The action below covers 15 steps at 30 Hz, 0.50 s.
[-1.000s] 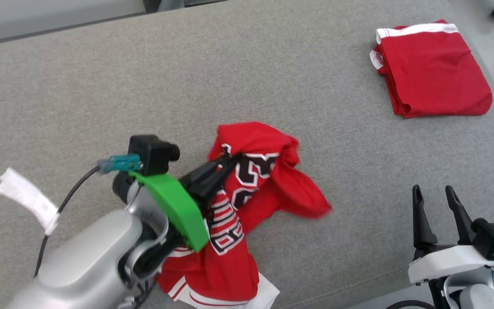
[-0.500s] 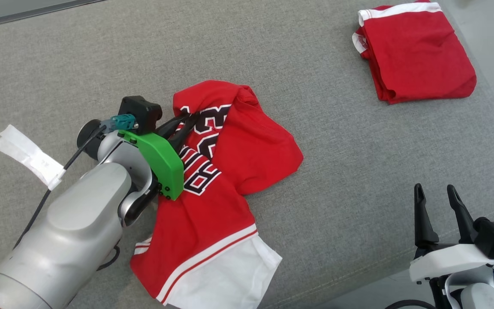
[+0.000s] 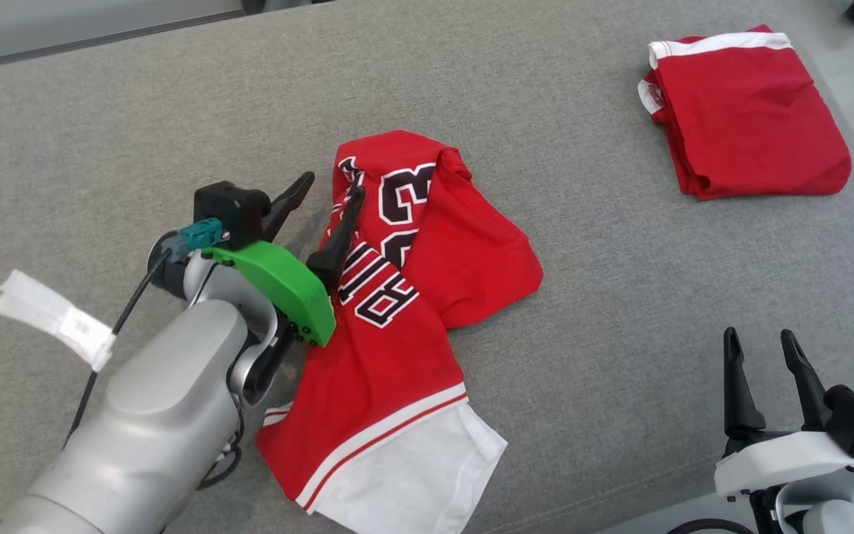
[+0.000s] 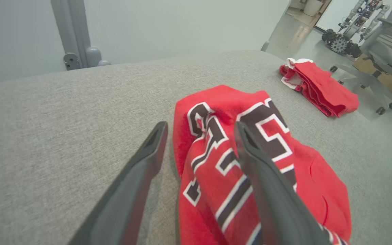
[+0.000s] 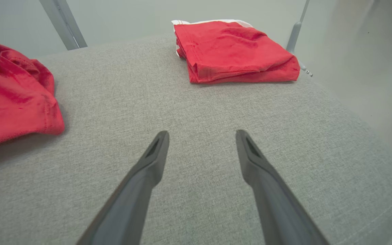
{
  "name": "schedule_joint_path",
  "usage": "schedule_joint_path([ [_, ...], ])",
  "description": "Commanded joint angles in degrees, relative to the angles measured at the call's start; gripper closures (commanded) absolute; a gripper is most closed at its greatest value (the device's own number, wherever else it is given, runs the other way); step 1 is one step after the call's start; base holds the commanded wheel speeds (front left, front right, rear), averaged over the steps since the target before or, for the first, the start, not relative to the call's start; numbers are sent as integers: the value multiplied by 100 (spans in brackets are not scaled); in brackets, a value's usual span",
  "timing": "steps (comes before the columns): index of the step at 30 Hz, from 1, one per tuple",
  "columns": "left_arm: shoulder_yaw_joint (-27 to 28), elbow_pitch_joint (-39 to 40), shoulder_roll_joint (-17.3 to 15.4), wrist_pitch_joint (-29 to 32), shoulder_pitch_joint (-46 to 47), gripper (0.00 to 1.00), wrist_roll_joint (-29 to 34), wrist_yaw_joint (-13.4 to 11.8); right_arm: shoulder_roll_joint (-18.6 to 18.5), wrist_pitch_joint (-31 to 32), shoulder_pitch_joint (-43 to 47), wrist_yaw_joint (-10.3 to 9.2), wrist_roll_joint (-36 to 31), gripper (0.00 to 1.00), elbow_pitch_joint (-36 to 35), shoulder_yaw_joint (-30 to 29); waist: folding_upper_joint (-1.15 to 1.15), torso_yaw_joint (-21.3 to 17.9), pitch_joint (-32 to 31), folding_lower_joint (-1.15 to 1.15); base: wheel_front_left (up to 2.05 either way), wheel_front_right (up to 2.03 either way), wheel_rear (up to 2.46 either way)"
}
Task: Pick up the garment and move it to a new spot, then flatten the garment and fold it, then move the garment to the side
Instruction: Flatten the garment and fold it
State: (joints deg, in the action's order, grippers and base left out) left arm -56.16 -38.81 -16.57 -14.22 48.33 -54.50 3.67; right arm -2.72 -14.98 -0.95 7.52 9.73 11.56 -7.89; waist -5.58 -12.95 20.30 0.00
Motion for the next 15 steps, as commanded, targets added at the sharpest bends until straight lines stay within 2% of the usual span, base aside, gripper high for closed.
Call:
schedule_joint_path([
  [1, 89, 121, -54, -51, -225, 0, -79, -95, -16, -7, 115, -7, -59, 0, -6, -14, 0, 165, -119, 0, 0, 0, 0],
  [7, 536, 988, -445, -92, -1414, 0, -531, -456, -15, -7, 227, -7, -153, 0, 17, -50, 0, 422, -338, 0, 0, 0, 0],
  [15, 559, 2229, -1033, 408, -2790, 0, -1274, -687, -17, -7, 330, -7, -210, 0, 21, -53, 0, 767, -462, 0, 0, 0, 0],
])
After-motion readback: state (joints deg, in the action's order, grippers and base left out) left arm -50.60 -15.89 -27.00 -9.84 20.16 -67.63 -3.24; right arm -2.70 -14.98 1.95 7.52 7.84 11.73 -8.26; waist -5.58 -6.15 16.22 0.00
